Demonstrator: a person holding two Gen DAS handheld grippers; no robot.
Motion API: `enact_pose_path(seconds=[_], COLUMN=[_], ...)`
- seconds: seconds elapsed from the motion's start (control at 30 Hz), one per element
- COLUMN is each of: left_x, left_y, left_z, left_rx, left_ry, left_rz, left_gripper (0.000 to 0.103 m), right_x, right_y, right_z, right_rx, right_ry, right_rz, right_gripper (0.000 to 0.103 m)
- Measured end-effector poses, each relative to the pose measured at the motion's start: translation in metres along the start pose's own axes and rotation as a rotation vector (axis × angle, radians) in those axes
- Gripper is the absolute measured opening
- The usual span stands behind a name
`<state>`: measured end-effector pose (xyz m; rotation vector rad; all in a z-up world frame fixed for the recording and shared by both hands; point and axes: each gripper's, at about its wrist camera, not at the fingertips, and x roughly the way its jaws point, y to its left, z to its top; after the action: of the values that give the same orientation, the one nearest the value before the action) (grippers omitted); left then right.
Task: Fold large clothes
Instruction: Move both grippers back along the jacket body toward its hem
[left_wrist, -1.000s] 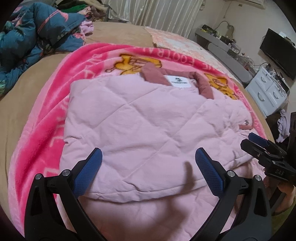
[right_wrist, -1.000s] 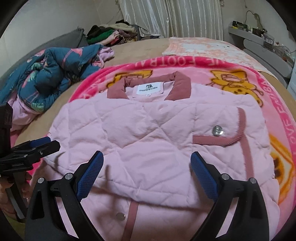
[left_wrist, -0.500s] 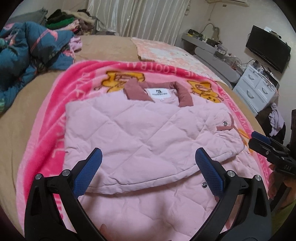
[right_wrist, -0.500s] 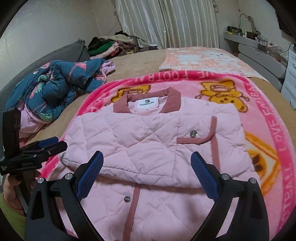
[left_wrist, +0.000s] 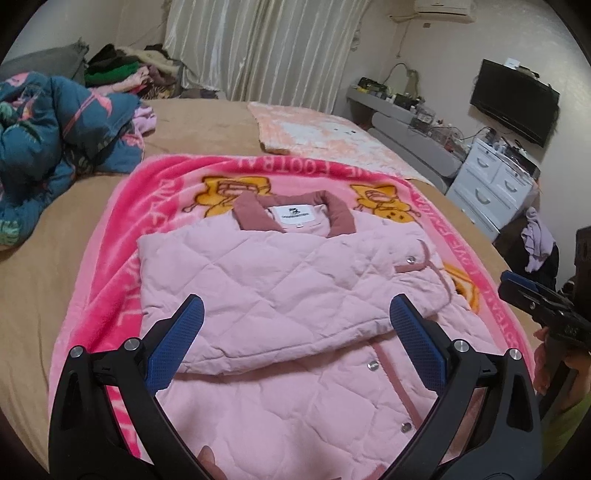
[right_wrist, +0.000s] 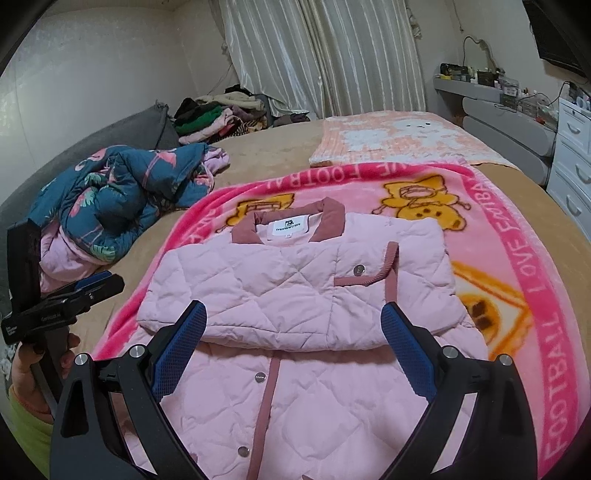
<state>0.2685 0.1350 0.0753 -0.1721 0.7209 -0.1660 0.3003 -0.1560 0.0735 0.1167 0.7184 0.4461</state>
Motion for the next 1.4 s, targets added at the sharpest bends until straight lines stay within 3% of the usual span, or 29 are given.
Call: enact_pose_path(seconds=[0.5, 1.0, 1.4], left_x=[-0.069, -0.102, -0.122], left_y=[-0.036, -0.076, -0.107], left_z=[-0.025, -0.054, -0.093], left_rx=[0.005, 0.006, 0.032], left_ry=[-0.114, -0.101, -0.086], left_rz=[-0.039, -0.022, -0.006], left_gripper=[0.094, 0.094, 0.094], right_x=[-0.066, -0.130, -0.168], right_y=[-0.006, -0.020, -0.028], right_z=[-0.010, -0.018, -0.046], right_rx=[0.017, 0.001, -0.007], right_ry=[-0.089, -0.150, -0.168], right_rz=[0.014, 0.022, 0.024], right_gripper=[0.099, 0.099, 0.099])
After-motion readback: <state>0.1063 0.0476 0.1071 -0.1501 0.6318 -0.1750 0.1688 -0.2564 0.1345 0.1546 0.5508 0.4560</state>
